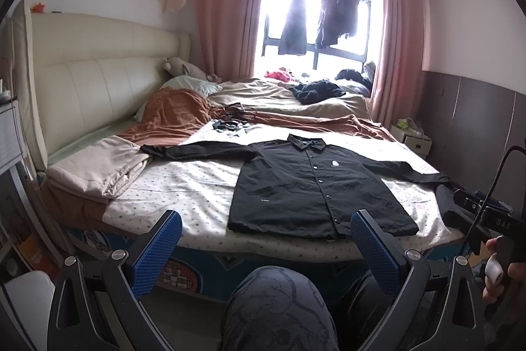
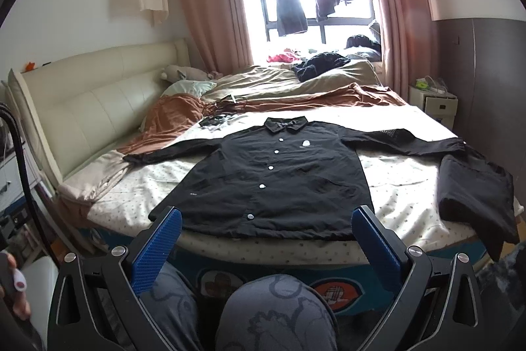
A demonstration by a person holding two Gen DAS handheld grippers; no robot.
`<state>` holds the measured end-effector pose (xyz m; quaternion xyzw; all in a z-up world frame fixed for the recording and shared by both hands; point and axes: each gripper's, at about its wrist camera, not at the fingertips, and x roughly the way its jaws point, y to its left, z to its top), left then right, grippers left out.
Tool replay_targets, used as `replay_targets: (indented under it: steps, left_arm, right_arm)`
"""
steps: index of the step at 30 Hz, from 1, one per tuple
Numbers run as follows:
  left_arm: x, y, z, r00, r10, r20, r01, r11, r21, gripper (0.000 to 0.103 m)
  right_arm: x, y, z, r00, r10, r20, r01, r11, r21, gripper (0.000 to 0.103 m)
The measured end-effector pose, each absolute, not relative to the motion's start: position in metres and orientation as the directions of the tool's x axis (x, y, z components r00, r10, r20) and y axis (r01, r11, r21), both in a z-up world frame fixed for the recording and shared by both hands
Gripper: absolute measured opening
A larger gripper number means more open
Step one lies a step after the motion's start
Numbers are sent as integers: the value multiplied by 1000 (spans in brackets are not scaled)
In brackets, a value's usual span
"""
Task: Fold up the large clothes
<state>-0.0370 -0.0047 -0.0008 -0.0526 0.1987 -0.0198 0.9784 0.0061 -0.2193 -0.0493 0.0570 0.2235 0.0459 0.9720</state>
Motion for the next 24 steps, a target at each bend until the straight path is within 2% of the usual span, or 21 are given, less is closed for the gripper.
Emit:
replay_targets:
  steps: [9,24]
  left_arm:
    - [-39,-11,0,921,-54,-387,29,997,-68,103]
    - [-46,-11,3,924,-69,-376,43,996,-77,103]
  right_arm:
    - [2,-226,-54,900,113,-422,-47,986,163,103]
    - [-2,-229,-56,900,109,-422,-43,986,163,103]
